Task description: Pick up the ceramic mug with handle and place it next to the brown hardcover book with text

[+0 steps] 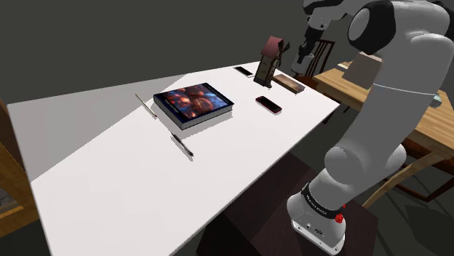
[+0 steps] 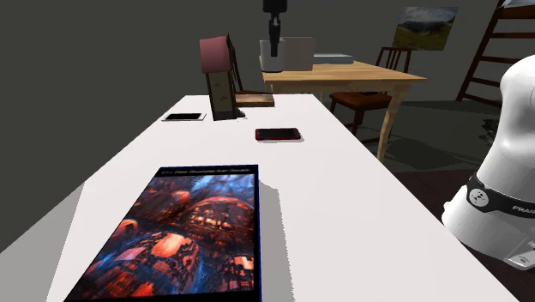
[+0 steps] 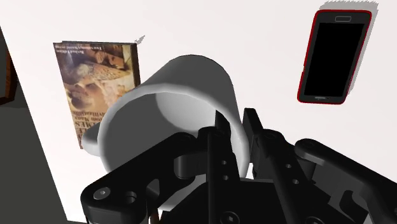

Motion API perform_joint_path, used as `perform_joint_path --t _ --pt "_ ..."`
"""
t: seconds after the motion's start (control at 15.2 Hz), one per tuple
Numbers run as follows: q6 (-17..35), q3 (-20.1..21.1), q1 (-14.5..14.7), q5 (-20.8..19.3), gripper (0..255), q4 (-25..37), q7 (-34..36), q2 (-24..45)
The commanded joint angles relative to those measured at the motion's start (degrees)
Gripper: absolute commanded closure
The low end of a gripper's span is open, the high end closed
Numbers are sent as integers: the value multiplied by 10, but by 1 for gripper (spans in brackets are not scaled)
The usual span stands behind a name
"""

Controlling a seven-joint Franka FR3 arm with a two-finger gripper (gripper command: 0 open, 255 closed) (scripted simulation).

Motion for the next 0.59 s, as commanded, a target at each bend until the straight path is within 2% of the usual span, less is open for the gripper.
perform_joint_path --t 0.0,0.07,0.53 --pt "-19 -3 -29 22 255 58 -28 43" --pt "-29 -3 -43 32 255 89 -39 65" --pt "25 -1 -37 32 255 32 -39 63"
